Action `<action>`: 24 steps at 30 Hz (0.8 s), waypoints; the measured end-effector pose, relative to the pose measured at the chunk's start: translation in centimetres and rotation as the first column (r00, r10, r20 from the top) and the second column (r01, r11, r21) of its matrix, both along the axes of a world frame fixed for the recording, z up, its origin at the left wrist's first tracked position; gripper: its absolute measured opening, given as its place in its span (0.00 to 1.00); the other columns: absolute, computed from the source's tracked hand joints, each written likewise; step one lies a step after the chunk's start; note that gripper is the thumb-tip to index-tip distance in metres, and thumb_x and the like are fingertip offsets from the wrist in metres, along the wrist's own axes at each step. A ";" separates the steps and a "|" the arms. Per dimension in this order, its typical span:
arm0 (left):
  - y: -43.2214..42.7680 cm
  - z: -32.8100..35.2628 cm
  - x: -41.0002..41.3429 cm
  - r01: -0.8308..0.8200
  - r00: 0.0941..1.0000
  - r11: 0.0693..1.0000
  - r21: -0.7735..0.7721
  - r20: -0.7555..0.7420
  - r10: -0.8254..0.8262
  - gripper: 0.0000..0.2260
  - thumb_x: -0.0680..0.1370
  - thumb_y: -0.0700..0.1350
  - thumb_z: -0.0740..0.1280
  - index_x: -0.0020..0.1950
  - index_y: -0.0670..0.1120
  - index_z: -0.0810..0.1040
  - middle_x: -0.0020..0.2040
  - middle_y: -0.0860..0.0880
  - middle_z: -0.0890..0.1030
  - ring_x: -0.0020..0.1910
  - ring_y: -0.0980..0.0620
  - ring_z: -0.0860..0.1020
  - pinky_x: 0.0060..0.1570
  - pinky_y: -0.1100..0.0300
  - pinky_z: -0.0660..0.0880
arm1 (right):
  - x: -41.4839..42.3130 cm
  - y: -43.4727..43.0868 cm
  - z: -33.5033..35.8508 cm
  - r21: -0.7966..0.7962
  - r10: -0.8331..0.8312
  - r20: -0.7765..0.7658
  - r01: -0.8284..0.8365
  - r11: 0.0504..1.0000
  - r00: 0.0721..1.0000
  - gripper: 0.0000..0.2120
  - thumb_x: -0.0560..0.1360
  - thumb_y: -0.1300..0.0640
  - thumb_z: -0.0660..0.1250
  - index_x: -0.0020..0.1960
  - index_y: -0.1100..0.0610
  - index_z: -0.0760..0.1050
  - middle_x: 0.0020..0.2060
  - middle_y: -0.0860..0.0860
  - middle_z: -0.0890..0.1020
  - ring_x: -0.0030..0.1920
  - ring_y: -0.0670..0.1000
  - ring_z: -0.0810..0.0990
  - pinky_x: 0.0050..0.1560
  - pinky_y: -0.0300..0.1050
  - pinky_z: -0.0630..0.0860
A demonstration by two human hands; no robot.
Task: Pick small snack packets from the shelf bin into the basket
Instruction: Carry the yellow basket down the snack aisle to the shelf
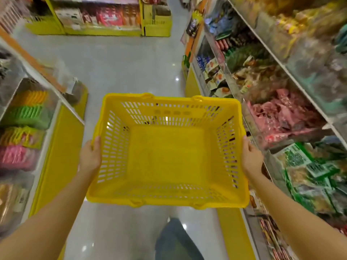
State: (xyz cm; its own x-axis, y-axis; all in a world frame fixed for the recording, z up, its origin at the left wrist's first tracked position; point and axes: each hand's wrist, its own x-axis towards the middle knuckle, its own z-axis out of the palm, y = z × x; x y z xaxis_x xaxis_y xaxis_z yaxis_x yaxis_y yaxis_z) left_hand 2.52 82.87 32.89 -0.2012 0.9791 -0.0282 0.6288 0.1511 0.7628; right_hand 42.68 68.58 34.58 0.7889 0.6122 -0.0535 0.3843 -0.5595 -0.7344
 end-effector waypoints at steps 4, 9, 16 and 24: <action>6.7 -0.5 1.6 -0.011 1.000 0.999 -0.037 -0.004 0.011 0.22 0.82 0.49 0.54 0.50 0.30 0.75 0.52 0.28 0.77 0.54 0.34 0.75 0.51 0.45 0.68 | 1.7 7.3 -0.3 -0.037 0.006 0.020 -0.005 0.999 1.000 0.24 0.80 0.42 0.51 0.27 0.50 0.58 0.24 0.49 0.65 0.28 0.49 0.63 0.28 0.44 0.54; 15.1 -0.4 2.6 -0.025 0.999 0.998 -0.056 0.034 0.027 0.23 0.82 0.51 0.53 0.49 0.32 0.74 0.50 0.31 0.77 0.51 0.34 0.75 0.50 0.43 0.70 | 2.7 16.9 -0.5 -0.037 0.069 0.026 -0.068 0.997 0.997 0.25 0.80 0.46 0.52 0.28 0.56 0.58 0.25 0.53 0.65 0.27 0.51 0.63 0.29 0.45 0.55; 28.2 -0.9 3.5 -0.029 0.998 0.995 -0.091 0.060 0.034 0.23 0.82 0.53 0.53 0.50 0.33 0.74 0.51 0.32 0.77 0.52 0.35 0.75 0.47 0.46 0.69 | 3.8 29.6 -0.2 -0.045 0.063 0.016 -0.062 0.997 0.998 0.23 0.80 0.44 0.51 0.29 0.50 0.60 0.25 0.49 0.66 0.27 0.48 0.64 0.29 0.43 0.55; 42.6 -2.2 8.1 0.012 1.000 0.995 -0.097 -0.018 -0.013 0.23 0.82 0.54 0.53 0.50 0.34 0.75 0.52 0.31 0.77 0.54 0.34 0.75 0.51 0.45 0.68 | 8.0 41.9 -1.7 -0.080 0.012 0.025 -0.010 0.997 1.000 0.25 0.80 0.44 0.51 0.28 0.54 0.59 0.24 0.51 0.65 0.26 0.51 0.64 0.28 0.45 0.55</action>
State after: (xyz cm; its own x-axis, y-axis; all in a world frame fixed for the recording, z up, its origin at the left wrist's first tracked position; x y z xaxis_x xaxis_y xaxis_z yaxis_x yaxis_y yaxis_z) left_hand 10.61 125.44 30.69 -0.1903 0.9744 -0.1194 0.6447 0.2158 0.7333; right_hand 50.64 110.48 32.85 0.7839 0.6154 -0.0827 0.4085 -0.6114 -0.6777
